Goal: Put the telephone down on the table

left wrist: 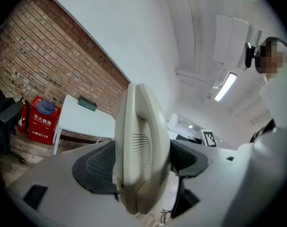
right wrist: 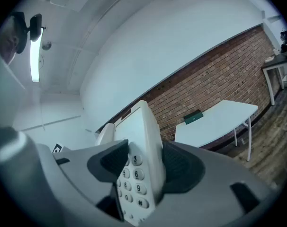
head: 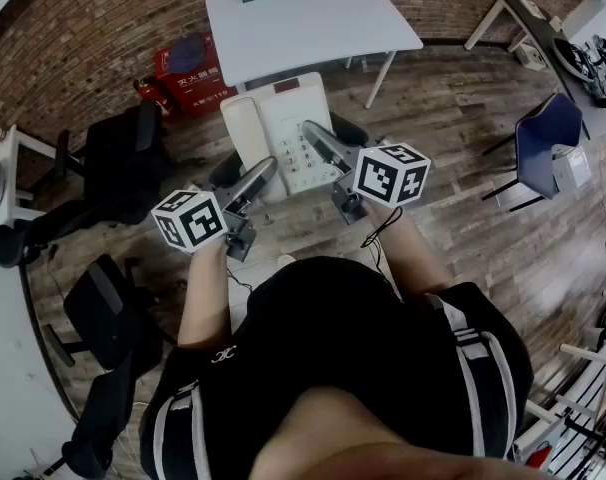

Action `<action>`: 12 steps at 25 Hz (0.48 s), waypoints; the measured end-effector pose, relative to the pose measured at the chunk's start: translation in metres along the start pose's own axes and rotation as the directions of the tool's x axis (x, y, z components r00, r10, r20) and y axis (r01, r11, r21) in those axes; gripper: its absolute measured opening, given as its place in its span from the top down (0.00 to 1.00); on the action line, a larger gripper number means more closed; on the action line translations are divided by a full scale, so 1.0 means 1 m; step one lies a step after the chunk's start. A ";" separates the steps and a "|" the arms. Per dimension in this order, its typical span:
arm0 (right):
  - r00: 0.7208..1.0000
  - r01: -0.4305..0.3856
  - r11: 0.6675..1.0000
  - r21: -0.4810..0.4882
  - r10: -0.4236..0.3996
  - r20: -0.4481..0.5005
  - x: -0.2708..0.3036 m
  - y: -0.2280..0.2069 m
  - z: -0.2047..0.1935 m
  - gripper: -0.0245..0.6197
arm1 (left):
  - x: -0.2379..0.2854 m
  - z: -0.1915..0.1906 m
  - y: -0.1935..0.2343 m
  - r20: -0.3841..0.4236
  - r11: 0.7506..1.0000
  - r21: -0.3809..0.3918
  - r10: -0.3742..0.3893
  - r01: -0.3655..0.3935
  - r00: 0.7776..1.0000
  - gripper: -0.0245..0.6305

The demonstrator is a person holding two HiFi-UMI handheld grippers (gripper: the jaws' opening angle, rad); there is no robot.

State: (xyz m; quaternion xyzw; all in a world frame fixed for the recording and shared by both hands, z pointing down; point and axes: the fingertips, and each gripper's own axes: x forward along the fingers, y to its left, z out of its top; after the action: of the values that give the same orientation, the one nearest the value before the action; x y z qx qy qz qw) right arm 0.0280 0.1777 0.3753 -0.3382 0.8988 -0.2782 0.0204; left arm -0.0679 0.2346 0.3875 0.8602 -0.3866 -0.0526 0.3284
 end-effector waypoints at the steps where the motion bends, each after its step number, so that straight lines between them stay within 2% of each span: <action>1: 1.000 -0.001 1.000 0.003 0.001 0.000 0.000 0.000 0.000 0.64 | 0.000 0.000 0.000 0.000 1.000 0.000 0.001 -0.001 1.000 0.41; 12: 1.000 -0.010 1.000 0.010 0.010 0.002 0.002 -0.001 -0.001 0.64 | 0.001 0.000 0.002 -0.005 1.000 0.004 0.011 -0.011 1.000 0.41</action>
State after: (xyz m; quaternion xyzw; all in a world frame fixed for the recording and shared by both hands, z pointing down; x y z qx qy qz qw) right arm 0.0271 0.1765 0.3770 -0.3340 0.8989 -0.2825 0.0242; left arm -0.0681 0.2331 0.3892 0.8590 -0.3905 -0.0481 0.3277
